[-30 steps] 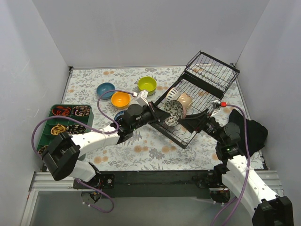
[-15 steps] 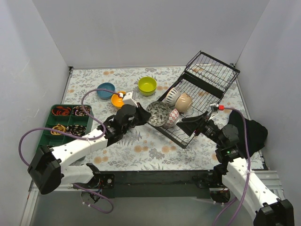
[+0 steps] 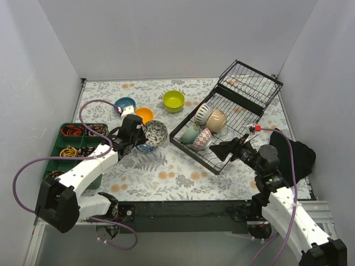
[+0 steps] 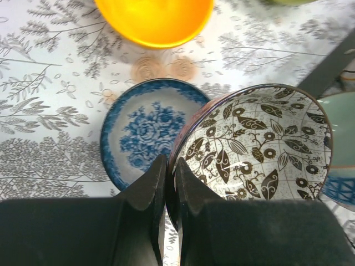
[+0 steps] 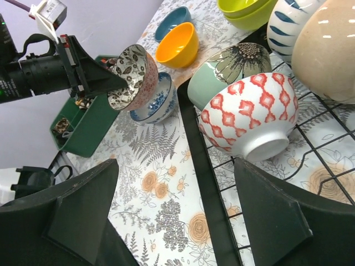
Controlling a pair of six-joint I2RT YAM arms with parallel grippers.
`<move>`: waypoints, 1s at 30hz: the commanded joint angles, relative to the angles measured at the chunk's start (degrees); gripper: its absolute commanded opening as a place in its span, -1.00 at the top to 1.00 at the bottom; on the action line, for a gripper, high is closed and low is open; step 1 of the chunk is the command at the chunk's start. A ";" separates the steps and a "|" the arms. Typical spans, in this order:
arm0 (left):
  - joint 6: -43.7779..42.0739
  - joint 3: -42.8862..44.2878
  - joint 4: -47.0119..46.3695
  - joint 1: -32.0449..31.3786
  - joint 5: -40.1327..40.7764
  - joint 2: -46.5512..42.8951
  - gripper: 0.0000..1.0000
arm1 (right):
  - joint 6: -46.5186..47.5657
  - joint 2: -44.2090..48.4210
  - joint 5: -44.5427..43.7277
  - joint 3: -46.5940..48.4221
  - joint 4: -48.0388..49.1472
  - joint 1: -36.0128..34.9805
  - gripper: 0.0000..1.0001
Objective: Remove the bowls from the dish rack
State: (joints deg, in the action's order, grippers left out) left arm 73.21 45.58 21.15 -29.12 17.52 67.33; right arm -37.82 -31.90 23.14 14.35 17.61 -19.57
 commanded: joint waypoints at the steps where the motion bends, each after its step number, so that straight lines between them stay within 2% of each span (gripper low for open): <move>1: -1.05 3.28 1.70 2.75 -0.11 2.89 1.00 | 3.19 1.75 -3.35 3.05 -2.92 0.06 -0.87; 13: -0.08 2.41 3.72 5.22 -0.38 5.09 1.00 | 6.18 2.46 -6.87 4.28 -8.11 0.15 -0.97; 17: -0.08 1.70 3.81 5.39 -0.82 5.09 0.92 | 6.80 1.67 -7.32 4.81 -8.99 0.06 -0.97; 20: -0.08 1.61 3.90 5.48 -1.26 5.27 0.79 | 7.32 1.32 -7.31 4.90 -9.26 0.15 -0.97; 25: -0.26 1.35 4.25 5.57 -1.17 4.74 0.44 | 8.29 1.40 -8.54 5.25 -10.75 0.06 -0.97; 30: -0.35 0.83 4.78 5.74 -1.35 2.99 0.21 | 8.73 -0.09 -8.72 6.04 -12.07 0.15 -0.96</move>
State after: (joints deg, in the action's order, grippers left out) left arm 72.99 46.52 26.39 -23.66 16.49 73.80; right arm -30.59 -31.03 15.29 16.91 5.87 -19.57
